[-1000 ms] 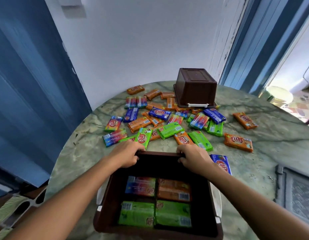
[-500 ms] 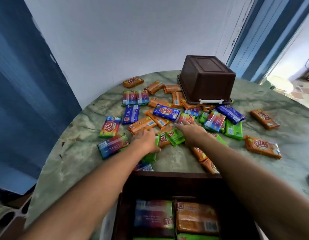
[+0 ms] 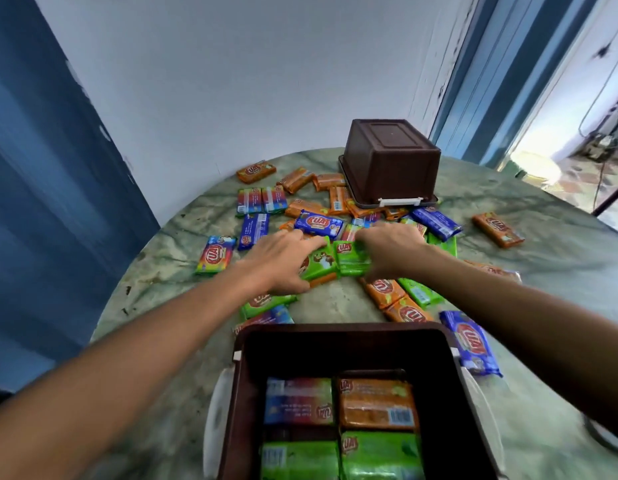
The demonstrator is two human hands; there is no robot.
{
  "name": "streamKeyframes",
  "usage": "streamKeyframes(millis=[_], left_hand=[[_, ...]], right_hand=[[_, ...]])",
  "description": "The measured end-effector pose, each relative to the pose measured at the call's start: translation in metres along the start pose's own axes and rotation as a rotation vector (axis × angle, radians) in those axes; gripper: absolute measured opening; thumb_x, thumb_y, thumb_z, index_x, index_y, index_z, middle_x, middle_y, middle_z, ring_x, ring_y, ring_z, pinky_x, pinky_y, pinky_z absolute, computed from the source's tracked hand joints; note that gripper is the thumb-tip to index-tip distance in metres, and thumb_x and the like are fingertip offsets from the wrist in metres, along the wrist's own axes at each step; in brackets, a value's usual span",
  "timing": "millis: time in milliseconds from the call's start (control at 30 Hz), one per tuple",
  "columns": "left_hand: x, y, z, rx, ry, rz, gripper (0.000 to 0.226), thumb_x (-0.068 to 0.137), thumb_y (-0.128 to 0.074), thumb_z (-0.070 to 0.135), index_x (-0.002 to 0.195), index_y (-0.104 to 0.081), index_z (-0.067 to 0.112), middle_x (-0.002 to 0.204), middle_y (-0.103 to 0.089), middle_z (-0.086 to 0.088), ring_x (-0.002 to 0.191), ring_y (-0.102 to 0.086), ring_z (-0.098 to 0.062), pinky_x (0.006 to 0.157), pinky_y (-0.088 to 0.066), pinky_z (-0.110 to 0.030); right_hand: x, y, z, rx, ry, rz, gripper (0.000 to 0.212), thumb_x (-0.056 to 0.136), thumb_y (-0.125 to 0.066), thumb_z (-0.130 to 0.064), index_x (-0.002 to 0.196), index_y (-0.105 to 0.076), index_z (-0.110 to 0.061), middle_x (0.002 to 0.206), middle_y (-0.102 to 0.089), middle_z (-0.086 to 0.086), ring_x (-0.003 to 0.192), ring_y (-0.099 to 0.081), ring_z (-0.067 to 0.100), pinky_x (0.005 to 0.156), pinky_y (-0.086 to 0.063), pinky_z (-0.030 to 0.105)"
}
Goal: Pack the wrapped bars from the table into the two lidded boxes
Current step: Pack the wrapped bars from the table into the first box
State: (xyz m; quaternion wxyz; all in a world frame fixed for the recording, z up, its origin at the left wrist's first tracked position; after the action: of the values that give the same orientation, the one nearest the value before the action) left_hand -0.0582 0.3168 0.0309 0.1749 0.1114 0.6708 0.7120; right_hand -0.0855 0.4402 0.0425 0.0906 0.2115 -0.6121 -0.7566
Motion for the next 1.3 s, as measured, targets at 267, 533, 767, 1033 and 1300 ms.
streamKeyframes(millis=[267, 533, 767, 1033, 1300], left_hand=[[-0.107, 0.002, 0.089, -0.017, -0.151, -0.168, 0.077, 0.073, -0.071, 0.037, 0.140, -0.033, 0.033, 0.125, -0.056, 0.001, 0.113, -0.053, -0.019, 0.090, -0.045, -0.032], [-0.121, -0.109, 0.092, 0.180, -0.041, -0.369, 0.073, 0.080, -0.065, 0.020, 0.143, -0.029, 0.021, 0.127, -0.050, -0.011, 0.114, -0.050, -0.030, 0.085, -0.047, -0.042], [-0.111, -0.041, 0.091, -0.205, -0.060, -0.219, 0.046, 0.085, -0.064, 0.034, 0.128, -0.051, 0.028, 0.118, -0.060, 0.004, 0.100, -0.058, -0.012, 0.082, -0.048, -0.030], [-0.036, 0.002, -0.044, -0.310, 0.234, 0.040, 0.035, 0.080, -0.070, 0.029, 0.113, -0.060, 0.026, 0.097, -0.063, 0.006, 0.084, -0.060, -0.011, 0.078, -0.054, -0.037], [0.010, -0.115, -0.103, -0.098, 0.230, -0.309, 0.087, 0.055, -0.082, 0.059, 0.129, -0.050, 0.026, 0.136, -0.052, -0.003, 0.120, -0.052, -0.022, 0.097, -0.046, -0.040]], right_hand=[[-0.137, -0.019, -0.037, -0.017, 0.112, -0.250, 0.063, 0.062, -0.080, -0.052, 0.115, -0.063, -0.020, 0.110, -0.066, 0.005, 0.099, -0.064, 0.026, 0.071, -0.048, 0.031], [-0.146, -0.116, -0.067, 0.063, 0.065, -0.270, 0.032, 0.091, -0.056, -0.020, 0.122, -0.059, -0.011, 0.124, -0.061, 0.011, 0.115, -0.060, 0.030, 0.087, -0.049, 0.036], [-0.138, -0.068, -0.065, 0.292, 0.115, -0.242, 0.029, 0.086, -0.061, -0.028, 0.111, -0.063, -0.014, 0.108, -0.066, 0.007, 0.099, -0.064, 0.029, 0.077, -0.049, 0.033], [-0.010, 0.006, -0.038, 0.599, 0.082, 0.065, 0.029, 0.087, -0.058, -0.010, 0.115, -0.065, -0.015, 0.100, -0.067, 0.003, 0.092, -0.064, 0.021, 0.081, -0.055, 0.038], [0.102, -0.085, -0.078, 0.240, 0.155, -0.115, 0.059, 0.089, -0.064, -0.021, 0.143, -0.040, -0.022, 0.140, -0.047, 0.008, 0.125, -0.049, 0.028, 0.096, -0.048, 0.042]])
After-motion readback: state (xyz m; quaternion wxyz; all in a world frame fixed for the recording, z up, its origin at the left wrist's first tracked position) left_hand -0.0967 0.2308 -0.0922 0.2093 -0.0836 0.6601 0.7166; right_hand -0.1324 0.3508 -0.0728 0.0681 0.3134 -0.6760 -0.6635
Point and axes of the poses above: each hand's wrist, its own x-axis towards the middle knuckle, its own y-axis out of the back of the hand, z = x × y, the point moved 9 cm from there along x, towards the middle knuckle
